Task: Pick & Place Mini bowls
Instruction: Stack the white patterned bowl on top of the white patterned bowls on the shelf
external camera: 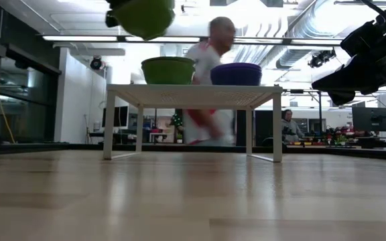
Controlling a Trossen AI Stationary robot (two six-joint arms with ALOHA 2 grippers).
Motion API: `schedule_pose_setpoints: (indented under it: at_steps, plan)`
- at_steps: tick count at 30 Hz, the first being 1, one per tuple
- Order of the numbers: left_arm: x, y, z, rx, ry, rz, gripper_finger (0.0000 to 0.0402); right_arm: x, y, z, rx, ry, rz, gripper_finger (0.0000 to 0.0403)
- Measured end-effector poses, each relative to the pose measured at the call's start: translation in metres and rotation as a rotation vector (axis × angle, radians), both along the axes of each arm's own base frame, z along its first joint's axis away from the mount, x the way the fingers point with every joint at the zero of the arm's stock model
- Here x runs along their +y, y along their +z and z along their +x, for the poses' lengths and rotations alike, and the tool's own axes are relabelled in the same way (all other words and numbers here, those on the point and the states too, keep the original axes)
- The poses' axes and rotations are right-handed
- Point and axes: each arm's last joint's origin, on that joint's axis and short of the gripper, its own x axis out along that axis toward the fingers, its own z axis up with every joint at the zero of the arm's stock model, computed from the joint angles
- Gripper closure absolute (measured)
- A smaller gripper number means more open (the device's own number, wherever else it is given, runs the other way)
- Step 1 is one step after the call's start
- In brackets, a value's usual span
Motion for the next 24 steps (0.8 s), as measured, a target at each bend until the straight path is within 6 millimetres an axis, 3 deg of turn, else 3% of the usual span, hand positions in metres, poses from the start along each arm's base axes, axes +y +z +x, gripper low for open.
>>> schedule_pose_setpoints:
  at_steps: [5,16,24]
  plan:
    - [0.027,0.008,0.009,-0.026,0.009,0.013,0.0396,0.0,0.0,0.0,0.0,0.0,0.0,0.0402]
    - [0.077,0.002,0.043,-0.001,-0.043,-0.021,0.0396,0.0,0.0,0.0,0.0,0.0,0.0,0.0402]
    - [0.095,-0.001,0.042,0.149,-0.08,-0.049,0.0396,0.0,0.0,0.0,0.0,0.0,0.0,0.0402]
